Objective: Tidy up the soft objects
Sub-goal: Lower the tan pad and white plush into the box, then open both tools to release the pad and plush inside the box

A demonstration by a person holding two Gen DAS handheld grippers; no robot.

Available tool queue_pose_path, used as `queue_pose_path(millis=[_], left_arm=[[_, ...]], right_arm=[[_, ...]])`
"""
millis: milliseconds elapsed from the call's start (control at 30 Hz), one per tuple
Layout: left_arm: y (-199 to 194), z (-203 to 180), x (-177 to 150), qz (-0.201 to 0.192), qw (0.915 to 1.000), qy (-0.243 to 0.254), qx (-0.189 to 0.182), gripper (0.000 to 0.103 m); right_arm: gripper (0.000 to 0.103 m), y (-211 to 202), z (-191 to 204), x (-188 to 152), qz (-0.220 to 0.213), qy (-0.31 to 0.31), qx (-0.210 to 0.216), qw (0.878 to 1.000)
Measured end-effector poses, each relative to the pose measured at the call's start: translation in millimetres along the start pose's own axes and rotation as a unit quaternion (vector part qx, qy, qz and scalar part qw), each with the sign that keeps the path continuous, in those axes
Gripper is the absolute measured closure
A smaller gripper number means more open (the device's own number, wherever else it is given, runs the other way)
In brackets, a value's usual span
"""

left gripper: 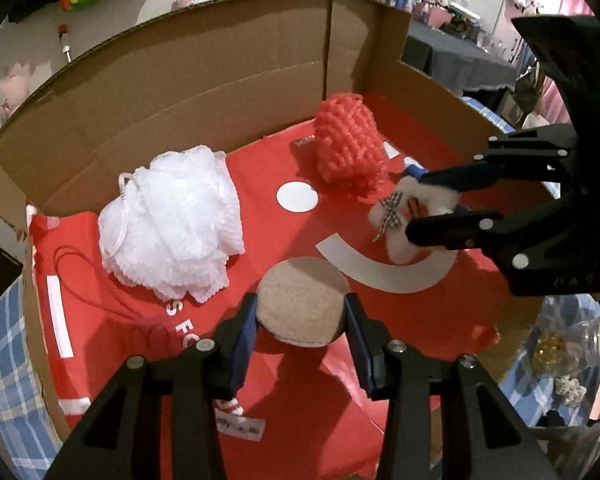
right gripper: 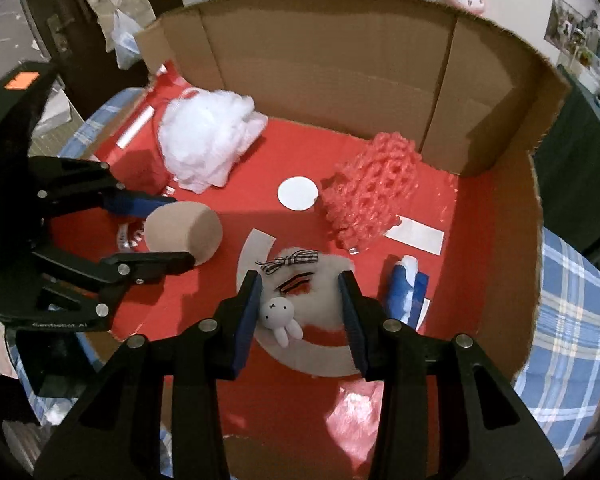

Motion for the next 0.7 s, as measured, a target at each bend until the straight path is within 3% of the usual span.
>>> queue_pose_path(millis=[200, 700], left_arm=[[9, 6, 4, 0.018, 0.9997, -0.001, 0.014, 0.058], [19, 3, 12, 0.028, 0.999, 0.015, 0.03, 0.052]], right_arm=[[0.065, 16, -6, 4, 0.027, 0.003, -0.01, 1.0], [0.064, 28, -17, 7, 0.049, 0.006, -0.029, 0.998]])
Point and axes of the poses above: each gripper's, at about its wrist camera, not at the fingertips, and y roughly the way its jaws point, z to its left, x to its top, the point moved 8 cm from there along y, roughly the way its jaws point, and after that the axes turned 5 degrees about z, right-handed, at the moved point
